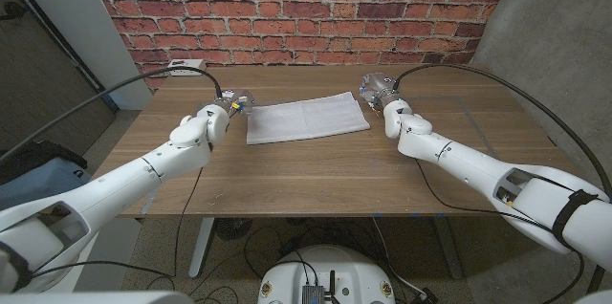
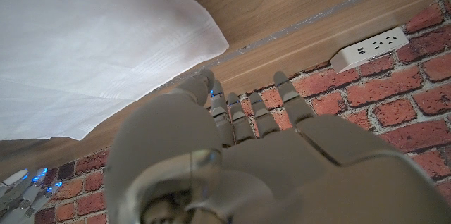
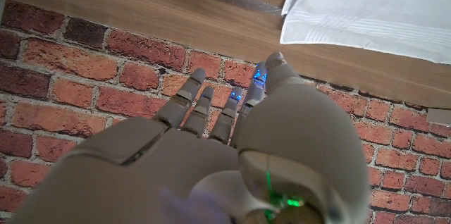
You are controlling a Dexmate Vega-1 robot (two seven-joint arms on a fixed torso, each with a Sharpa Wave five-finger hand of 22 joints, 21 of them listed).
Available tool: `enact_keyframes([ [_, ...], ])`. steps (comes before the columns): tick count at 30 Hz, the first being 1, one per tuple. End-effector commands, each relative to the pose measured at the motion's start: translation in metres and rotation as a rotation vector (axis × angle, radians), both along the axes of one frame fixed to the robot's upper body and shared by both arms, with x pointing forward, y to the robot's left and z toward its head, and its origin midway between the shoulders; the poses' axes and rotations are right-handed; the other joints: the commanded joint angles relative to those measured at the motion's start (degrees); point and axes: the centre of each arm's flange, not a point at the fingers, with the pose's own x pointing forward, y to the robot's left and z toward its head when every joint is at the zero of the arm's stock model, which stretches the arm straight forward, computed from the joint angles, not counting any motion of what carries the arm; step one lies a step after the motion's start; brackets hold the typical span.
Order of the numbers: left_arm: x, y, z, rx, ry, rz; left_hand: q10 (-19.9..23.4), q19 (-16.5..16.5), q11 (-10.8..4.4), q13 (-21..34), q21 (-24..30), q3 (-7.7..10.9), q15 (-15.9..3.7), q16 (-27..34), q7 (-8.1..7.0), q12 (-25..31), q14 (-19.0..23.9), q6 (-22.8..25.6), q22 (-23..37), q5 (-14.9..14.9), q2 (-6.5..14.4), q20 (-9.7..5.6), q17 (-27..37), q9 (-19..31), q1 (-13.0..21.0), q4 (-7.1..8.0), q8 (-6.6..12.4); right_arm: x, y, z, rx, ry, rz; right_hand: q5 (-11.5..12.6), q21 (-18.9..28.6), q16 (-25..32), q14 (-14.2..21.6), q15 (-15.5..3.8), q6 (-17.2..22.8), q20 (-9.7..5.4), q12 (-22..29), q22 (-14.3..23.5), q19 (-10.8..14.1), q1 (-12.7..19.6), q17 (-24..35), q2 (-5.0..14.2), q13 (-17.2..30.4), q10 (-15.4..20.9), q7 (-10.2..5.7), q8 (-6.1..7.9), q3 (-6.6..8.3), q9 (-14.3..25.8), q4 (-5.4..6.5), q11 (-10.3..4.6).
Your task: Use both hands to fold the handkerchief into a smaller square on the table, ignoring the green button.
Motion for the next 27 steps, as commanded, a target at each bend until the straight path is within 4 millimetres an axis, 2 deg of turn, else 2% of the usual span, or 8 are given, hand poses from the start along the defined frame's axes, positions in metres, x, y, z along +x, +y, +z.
enact_keyframes([
  [1, -0.006, -0.003, -0.001, -0.017, -0.020, -0.023, -0.69, -0.38, -0.05, 0.20, 0.07, -0.05, -0.01, 0.48, -0.30, -0.03, -0.29, -2.00, 0.17, -0.14, -0.52, 0.09, 0.27, -0.38, -2.23, 2.17, 0.42, -0.009, 0.000, -0.004, 0.017, 0.008, 0.031, -0.12, -0.09, -0.04, -0.20, -5.65, -0.10, 0.32, 0.19, 0.30, 0.12, -0.68, 0.21, 0.72, 0.25, 0.01, 0.46, -0.14, 0.21, 0.03, 0.70, 0.41],
  [4, -0.008, -0.005, -0.003, -0.027, -0.003, -0.047, -1.02, -0.48, 0.15, 0.20, 0.12, -0.88, -0.04, 0.47, -0.26, 0.03, -0.41, -3.23, 0.20, -0.62, -1.23, 0.06, 0.21, -0.75, -4.37, 3.57, 0.62, -0.011, 0.000, -0.006, 0.027, 0.020, 0.054, -0.26, -0.03, 0.06, -0.13, -5.33, -0.35, 0.64, 0.26, 0.32, 0.23, -2.12, 0.44, 1.26, 0.26, -0.01, 0.90, -0.45, 0.10, -0.01, 1.88, 0.79],
  [6, -0.010, -0.006, -0.004, -0.031, 0.004, -0.061, -1.03, -0.59, 0.13, 0.20, 0.11, -1.22, -0.05, 0.45, -0.32, 0.09, -0.46, -3.30, 0.20, -0.81, -1.46, 0.04, 0.17, -0.87, -5.10, 3.99, 0.77, -0.012, 0.000, -0.007, 0.040, 0.036, 0.074, -0.22, -0.01, 0.13, -0.18, -5.24, -0.67, 0.66, 0.31, 0.34, 0.22, -3.82, 0.71, 1.73, 0.27, -0.09, 1.14, -0.78, 0.07, -0.04, 3.30, 1.02],
  [8, -0.012, -0.007, -0.006, -0.039, 0.017, -0.077, -1.03, -0.62, 0.06, 0.19, 0.13, -2.00, -0.06, 0.48, -0.24, 0.18, -0.48, -3.80, 0.20, -1.24, -1.87, -0.03, 0.15, -1.08, -6.61, 4.86, 0.85, -0.014, 0.001, -0.008, 0.044, 0.043, 0.089, -0.09, -0.02, 0.21, -0.15, -4.79, -1.59, 0.98, 0.30, 0.34, 0.17, -5.12, 0.94, 1.77, 0.27, -0.33, 1.41, -1.31, 0.16, -0.10, 4.33, 1.82],
  [12, -0.014, -0.006, -0.010, -0.060, 0.048, -0.110, -1.32, -0.88, 0.10, 0.18, 0.08, -3.90, -0.18, 0.48, -0.29, 0.27, -0.62, -5.11, 0.17, -2.29, -2.66, 0.08, 0.12, -1.53, -10.32, 6.88, 0.93, -0.016, 0.004, -0.011, 0.056, 0.068, 0.121, 0.28, -0.01, 0.47, 0.29, -4.25, -4.73, 1.34, 0.12, 0.36, 0.12, -6.89, 1.32, 1.98, 0.27, -1.30, 1.49, -2.56, 0.75, -0.19, 5.84, 2.39],
  [15, -0.016, -0.005, -0.012, -0.075, 0.062, -0.127, -1.89, -1.12, 0.20, 0.17, 0.01, -5.55, 0.19, 0.41, -0.05, 0.21, -0.92, -6.81, 0.14, -3.10, -3.42, 0.29, 0.08, -1.93, -13.48, 8.41, 0.84, -0.018, 0.007, -0.014, 0.052, 0.078, 0.135, 0.55, -0.03, 0.45, 0.41, -4.13, -7.16, 1.51, 0.04, 0.38, 0.01, -7.52, 1.40, 1.87, 0.27, -1.94, 0.86, -3.17, 1.34, -0.25, 6.36, 2.68],
  [17, -0.018, -0.005, -0.015, -0.086, 0.074, -0.139, -2.39, -1.27, 0.42, 0.16, -0.04, -6.47, 0.30, 0.37, -0.64, 0.13, -1.07, -9.14, 0.11, -3.41, -4.05, 0.34, 0.03, -2.29, -15.11, 8.92, 0.49, -0.020, 0.009, -0.015, 0.051, 0.083, 0.144, 0.62, -0.02, 0.48, 0.53, -4.08, -7.80, 1.66, 0.00, 0.38, 0.00, -7.86, 1.44, 1.87, 0.27, -2.19, 0.89, -3.24, 1.49, -0.26, 6.63, 2.85],
  [27, -0.024, -0.007, -0.023, -0.087, 0.123, -0.175, -3.83, -1.94, 0.56, 0.14, -0.35, -9.97, 0.76, 0.27, -0.80, 0.02, -2.00, -12.29, 0.03, -3.56, -7.23, 0.36, 0.05, -3.08, -20.27, 10.39, 0.75, -0.024, 0.015, -0.022, 0.044, 0.130, 0.185, 0.87, 0.02, 0.47, 0.97, -4.03, -12.21, 1.80, -0.05, 0.42, -0.06, -10.08, 1.64, 1.63, 0.29, -3.34, 0.78, -3.49, 2.11, -0.33, 8.30, 3.20],
])
